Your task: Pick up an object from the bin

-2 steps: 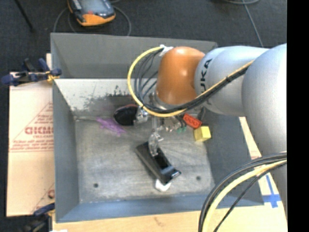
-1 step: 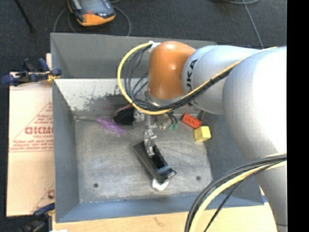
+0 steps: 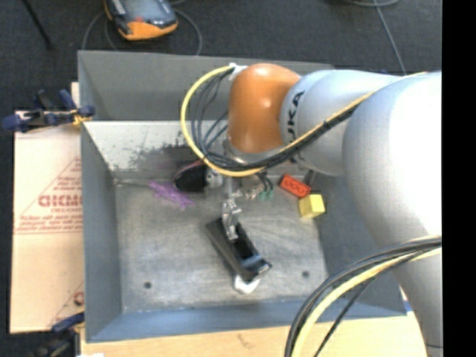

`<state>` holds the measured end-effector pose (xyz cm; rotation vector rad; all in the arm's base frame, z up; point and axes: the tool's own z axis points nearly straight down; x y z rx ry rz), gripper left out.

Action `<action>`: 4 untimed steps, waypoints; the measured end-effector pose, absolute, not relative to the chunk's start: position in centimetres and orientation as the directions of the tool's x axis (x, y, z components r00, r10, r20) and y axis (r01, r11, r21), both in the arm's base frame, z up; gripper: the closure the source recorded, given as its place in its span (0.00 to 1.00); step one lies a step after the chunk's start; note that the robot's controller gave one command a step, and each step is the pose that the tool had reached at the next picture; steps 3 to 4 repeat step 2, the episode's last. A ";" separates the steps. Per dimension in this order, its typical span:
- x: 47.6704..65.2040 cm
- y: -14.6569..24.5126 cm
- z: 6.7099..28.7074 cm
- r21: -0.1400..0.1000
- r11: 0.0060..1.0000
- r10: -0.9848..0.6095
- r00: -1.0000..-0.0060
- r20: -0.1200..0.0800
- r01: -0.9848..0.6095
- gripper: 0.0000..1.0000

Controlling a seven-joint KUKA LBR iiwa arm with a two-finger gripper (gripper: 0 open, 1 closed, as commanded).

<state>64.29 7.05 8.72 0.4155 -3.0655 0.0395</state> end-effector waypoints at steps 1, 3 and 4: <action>63.9 6.7 8.9 -0.013 0.965 -0.261 -0.965 0.035 -0.262 1.00; 64.3 8.3 12.6 -0.004 0.970 -0.244 -0.970 0.002 -0.244 1.00; 64.3 8.3 12.6 -0.004 0.970 -0.244 -0.970 0.002 -0.244 1.00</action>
Offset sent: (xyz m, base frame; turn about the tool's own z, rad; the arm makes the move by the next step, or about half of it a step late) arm 0.0051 0.0255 0.0861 0.0324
